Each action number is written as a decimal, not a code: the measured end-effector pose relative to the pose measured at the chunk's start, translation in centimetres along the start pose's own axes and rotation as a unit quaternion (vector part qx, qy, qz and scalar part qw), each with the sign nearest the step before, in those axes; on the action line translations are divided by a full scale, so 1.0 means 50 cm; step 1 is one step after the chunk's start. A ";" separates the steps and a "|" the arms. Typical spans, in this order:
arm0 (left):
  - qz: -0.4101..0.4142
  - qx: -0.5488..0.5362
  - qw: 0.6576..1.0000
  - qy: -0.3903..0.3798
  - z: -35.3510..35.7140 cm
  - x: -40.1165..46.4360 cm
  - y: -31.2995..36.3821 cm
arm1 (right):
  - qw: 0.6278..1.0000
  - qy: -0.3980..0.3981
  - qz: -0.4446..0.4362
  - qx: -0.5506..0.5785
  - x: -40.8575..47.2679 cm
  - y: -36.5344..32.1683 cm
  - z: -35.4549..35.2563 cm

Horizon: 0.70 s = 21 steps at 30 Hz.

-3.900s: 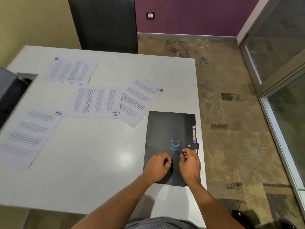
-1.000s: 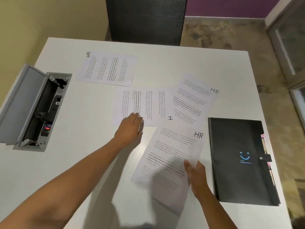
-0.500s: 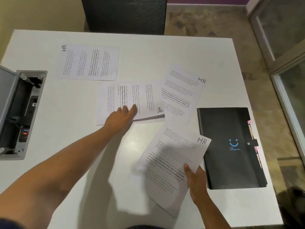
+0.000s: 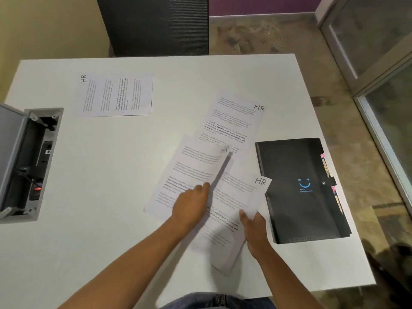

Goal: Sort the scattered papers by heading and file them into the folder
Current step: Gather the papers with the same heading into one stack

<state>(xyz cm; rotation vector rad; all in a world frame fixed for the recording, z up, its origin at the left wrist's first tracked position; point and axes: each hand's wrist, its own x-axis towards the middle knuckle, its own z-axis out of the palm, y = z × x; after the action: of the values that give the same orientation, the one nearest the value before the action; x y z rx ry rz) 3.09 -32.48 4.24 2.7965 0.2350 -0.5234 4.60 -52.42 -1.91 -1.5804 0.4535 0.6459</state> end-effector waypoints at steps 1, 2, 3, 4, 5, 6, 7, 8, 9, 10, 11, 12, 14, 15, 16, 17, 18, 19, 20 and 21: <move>0.006 -0.006 1.000 -0.011 0.008 -0.010 0.019 | 1.000 -0.008 0.001 -0.005 0.001 0.001 -0.001; 0.012 -0.012 1.000 -0.022 0.016 -0.020 0.039 | 1.000 -0.017 0.002 -0.006 0.002 0.000 -0.001; 0.019 -0.021 0.999 -0.033 0.028 -0.027 0.056 | 1.000 -0.024 0.005 -0.006 0.003 0.000 -0.001; 0.026 -0.033 0.998 -0.040 0.039 -0.034 0.071 | 0.999 -0.031 0.011 -0.007 0.002 -0.001 -0.001; 0.031 -0.045 0.998 -0.043 0.053 -0.038 0.085 | 0.999 -0.038 0.017 -0.011 0.002 -0.003 -0.002; 0.035 -0.057 0.997 -0.044 0.070 -0.039 0.097 | 0.999 -0.045 0.022 -0.012 0.001 -0.006 -0.002; 0.038 -0.069 0.996 -0.047 0.087 -0.039 0.107 | 0.998 -0.049 0.031 -0.005 -0.001 -0.011 -0.003; 0.046 -0.079 0.994 -0.053 0.103 -0.039 0.114 | 0.997 -0.049 0.049 0.013 -0.002 -0.017 -0.004; 0.055 -0.087 0.993 -0.064 0.115 -0.039 0.120 | 0.996 -0.051 0.068 0.032 -0.001 -0.023 -0.006; 0.065 -0.095 0.990 -0.076 0.122 -0.038 0.124 | 0.994 -0.057 0.078 0.049 0.002 -0.027 -0.010; 0.078 -0.103 0.987 -0.092 0.123 -0.036 0.125 | 0.993 -0.067 0.080 0.062 0.005 -0.027 -0.015; 0.092 -0.114 0.983 -0.107 0.121 -0.032 0.124 | 0.992 -0.074 0.075 0.068 0.008 -0.028 -0.020; 0.102 -0.167 0.973 -0.122 0.109 -0.019 0.117 | 0.994 -0.083 0.036 0.054 0.013 -0.025 -0.036; 0.083 -0.203 0.969 -0.111 0.100 -0.011 0.111 | 0.996 -0.086 0.010 0.033 0.017 -0.019 -0.043; 0.048 -0.239 0.966 -0.082 0.091 -0.002 0.103 | 0.997 -0.078 -0.010 0.006 0.020 -0.013 -0.049; 0.004 -0.266 0.963 -0.041 0.082 0.010 0.093 | 0.998 -0.062 -0.023 -0.022 0.022 -0.009 -0.054; -0.035 -0.278 0.960 0.008 0.070 0.025 0.082 | 0.998 -0.048 -0.032 -0.038 0.025 -0.006 -0.058; -0.067 -0.278 0.957 0.054 0.057 0.042 0.072 | 0.997 -0.037 -0.034 -0.051 0.028 -0.005 -0.062; -0.094 -0.277 0.952 0.088 0.045 0.063 0.061 | 0.997 -0.027 -0.034 -0.061 0.031 -0.007 -0.066; -0.124 -0.279 0.946 0.110 0.032 0.087 0.048 | 0.997 -0.018 -0.031 -0.072 0.034 -0.011 -0.070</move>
<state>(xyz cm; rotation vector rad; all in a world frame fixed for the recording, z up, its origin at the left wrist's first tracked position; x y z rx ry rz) 7.05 -34.81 1.77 2.2720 0.6745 -0.1523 6.74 -55.70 -2.49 -1.7108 0.3363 0.6703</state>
